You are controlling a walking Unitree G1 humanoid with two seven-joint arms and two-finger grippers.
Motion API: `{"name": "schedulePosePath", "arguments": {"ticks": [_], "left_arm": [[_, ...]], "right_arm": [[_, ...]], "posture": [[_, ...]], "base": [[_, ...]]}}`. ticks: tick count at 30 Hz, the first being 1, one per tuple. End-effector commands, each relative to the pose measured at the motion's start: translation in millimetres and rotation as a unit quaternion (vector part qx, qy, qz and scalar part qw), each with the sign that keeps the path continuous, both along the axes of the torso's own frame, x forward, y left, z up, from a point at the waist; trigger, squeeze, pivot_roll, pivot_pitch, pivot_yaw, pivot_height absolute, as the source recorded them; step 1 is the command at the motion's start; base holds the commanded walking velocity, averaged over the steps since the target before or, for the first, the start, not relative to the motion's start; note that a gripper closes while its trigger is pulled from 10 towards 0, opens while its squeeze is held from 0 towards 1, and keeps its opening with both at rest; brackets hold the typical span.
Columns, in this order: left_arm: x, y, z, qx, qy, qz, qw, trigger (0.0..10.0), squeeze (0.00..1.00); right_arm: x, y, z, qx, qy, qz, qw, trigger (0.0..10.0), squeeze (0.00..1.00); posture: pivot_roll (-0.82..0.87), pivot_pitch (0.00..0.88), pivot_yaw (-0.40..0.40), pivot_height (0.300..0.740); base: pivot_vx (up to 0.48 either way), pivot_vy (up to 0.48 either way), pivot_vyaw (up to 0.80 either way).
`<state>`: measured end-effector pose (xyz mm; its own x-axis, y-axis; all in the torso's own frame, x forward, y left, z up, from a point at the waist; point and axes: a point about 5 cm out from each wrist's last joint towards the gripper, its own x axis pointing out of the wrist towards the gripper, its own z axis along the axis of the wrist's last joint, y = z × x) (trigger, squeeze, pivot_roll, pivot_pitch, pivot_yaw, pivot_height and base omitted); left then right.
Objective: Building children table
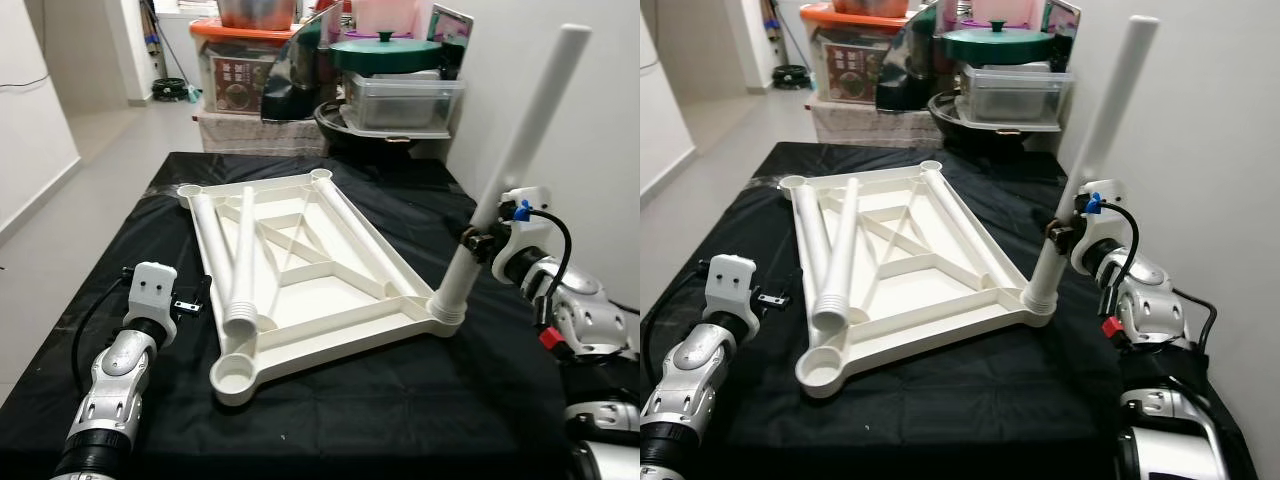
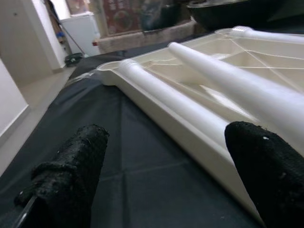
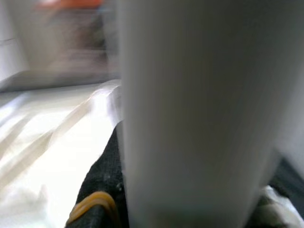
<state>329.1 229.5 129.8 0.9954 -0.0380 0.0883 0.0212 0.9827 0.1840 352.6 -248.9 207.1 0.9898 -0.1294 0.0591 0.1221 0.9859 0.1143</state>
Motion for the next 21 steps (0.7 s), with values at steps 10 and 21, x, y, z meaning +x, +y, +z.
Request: {"name": "schedulePosePath", "arguments": {"ticks": [10, 21], "left_arm": [[2.1, -4.2, -3.0, 0.0, 0.01, -0.011, 1.0, 10.0, 0.0], [1.3, -2.5, -3.8, -0.002, 0.008, -0.005, 1.0, 10.0, 0.0]], "right_arm": [[-32.3, 106.4, -13.0, 0.072, 0.016, 0.073, 0.995, 10.0, 0.0], [-56.1, 96.2, 56.7, 0.013, -0.092, 0.366, 0.926, 10.0, 0.0]], "posture": [[0.02, 0.0, -0.07, 0.74], [0.02, 0.0, -0.077, 0.74]], "base": [[0.0, 0.0, 0.0], [0.0, 0.0, 0.0]]}}
